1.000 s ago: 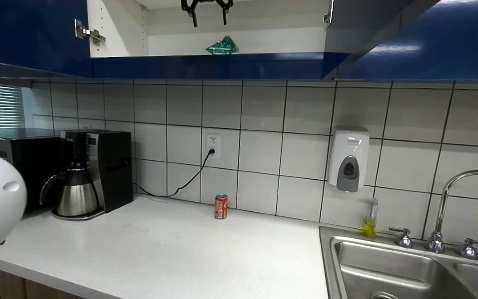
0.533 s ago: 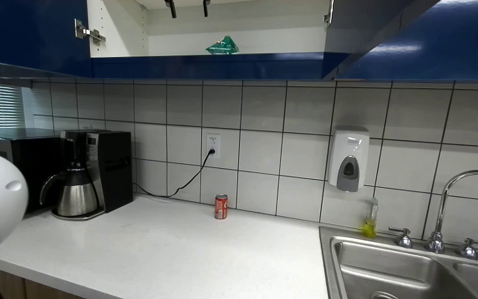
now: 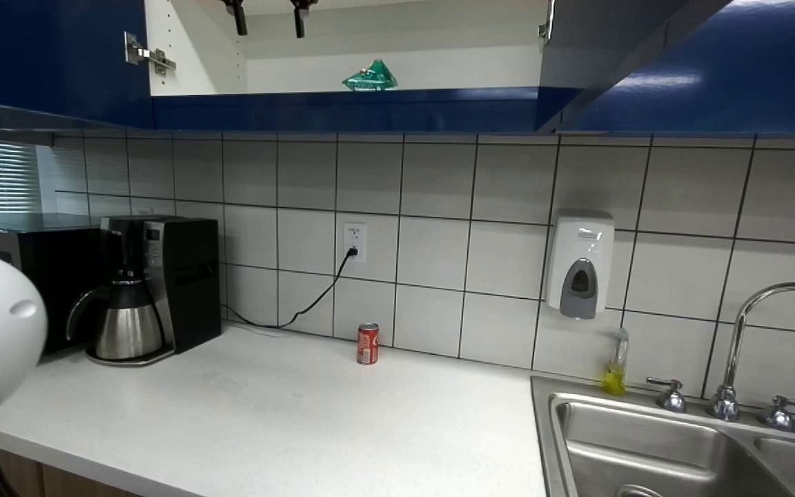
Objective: Put the green snack packet in the top cabinet
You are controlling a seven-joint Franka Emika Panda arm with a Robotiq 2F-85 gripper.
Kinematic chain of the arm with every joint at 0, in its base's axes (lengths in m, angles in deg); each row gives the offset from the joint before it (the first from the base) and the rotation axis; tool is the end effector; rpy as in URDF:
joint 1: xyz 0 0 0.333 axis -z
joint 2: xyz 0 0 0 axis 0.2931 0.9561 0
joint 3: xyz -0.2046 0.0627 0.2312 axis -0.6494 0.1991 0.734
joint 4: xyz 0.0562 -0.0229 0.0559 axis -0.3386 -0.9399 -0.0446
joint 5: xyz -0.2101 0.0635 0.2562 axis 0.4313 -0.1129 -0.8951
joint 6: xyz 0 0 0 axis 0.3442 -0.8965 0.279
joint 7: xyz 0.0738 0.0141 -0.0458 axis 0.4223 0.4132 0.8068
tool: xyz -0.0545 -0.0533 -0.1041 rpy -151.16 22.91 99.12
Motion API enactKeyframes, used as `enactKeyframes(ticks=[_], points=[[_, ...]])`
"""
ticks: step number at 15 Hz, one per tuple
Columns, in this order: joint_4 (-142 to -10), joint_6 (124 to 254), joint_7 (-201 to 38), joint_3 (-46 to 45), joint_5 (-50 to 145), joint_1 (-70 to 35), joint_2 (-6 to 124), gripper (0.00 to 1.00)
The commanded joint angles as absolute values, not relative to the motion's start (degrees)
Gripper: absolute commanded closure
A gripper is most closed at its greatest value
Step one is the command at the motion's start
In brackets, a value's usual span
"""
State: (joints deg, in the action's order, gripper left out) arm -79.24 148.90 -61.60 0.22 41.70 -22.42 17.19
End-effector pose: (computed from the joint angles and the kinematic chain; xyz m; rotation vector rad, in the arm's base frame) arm 0.3518 0.0077 0.7619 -3.0072 -0.4648 -0.6776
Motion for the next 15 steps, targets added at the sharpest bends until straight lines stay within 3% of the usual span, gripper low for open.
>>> enactKeyframes(ticks=[1, 15], points=[[-85.57, 147.22, -64.14, 0.87, 39.84, -21.60, 12.75, 0.00], [-101.02, 140.28, -65.28, -1.72, 33.65, -20.94, 6.84, 0.00]])
